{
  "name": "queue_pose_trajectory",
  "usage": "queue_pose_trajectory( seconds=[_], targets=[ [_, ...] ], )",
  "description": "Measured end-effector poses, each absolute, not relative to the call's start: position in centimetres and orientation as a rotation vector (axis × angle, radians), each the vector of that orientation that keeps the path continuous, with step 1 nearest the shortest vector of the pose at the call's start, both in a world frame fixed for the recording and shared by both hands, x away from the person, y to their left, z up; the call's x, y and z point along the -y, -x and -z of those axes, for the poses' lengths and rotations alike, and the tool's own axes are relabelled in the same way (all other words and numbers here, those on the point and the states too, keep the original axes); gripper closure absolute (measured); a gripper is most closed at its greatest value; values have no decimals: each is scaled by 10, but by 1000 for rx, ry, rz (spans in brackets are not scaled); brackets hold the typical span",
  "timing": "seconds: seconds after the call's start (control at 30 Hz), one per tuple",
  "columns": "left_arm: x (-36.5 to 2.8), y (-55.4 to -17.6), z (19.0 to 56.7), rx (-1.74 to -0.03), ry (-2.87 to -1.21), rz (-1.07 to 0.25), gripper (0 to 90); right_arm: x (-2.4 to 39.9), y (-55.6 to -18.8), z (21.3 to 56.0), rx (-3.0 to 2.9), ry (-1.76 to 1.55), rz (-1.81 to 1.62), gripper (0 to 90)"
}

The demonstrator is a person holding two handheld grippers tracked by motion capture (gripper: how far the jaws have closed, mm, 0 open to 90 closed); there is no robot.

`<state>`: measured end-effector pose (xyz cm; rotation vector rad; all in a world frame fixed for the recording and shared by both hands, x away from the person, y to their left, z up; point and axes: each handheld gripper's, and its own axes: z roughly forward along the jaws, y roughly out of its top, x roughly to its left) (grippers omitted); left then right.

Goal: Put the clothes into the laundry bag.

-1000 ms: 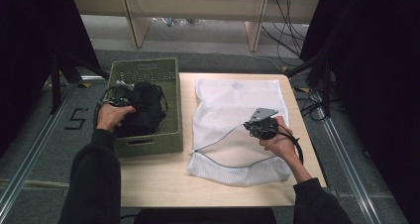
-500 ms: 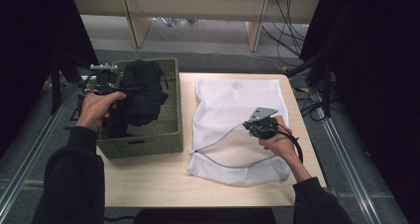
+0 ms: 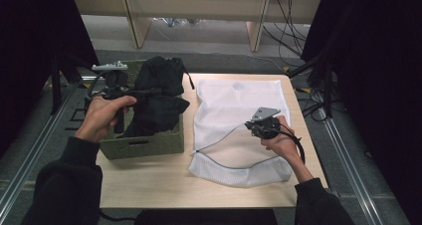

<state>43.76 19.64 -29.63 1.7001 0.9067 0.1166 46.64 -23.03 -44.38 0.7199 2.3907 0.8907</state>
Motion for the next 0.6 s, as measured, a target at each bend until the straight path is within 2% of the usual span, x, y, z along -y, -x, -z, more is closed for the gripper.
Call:
queue_pose_trajectory(
  seconds=[0.6],
  targets=[
    [-129,-386,263,-691,-1670,105,759,233,-468,441,-2383,-709,-907,899]
  ],
)
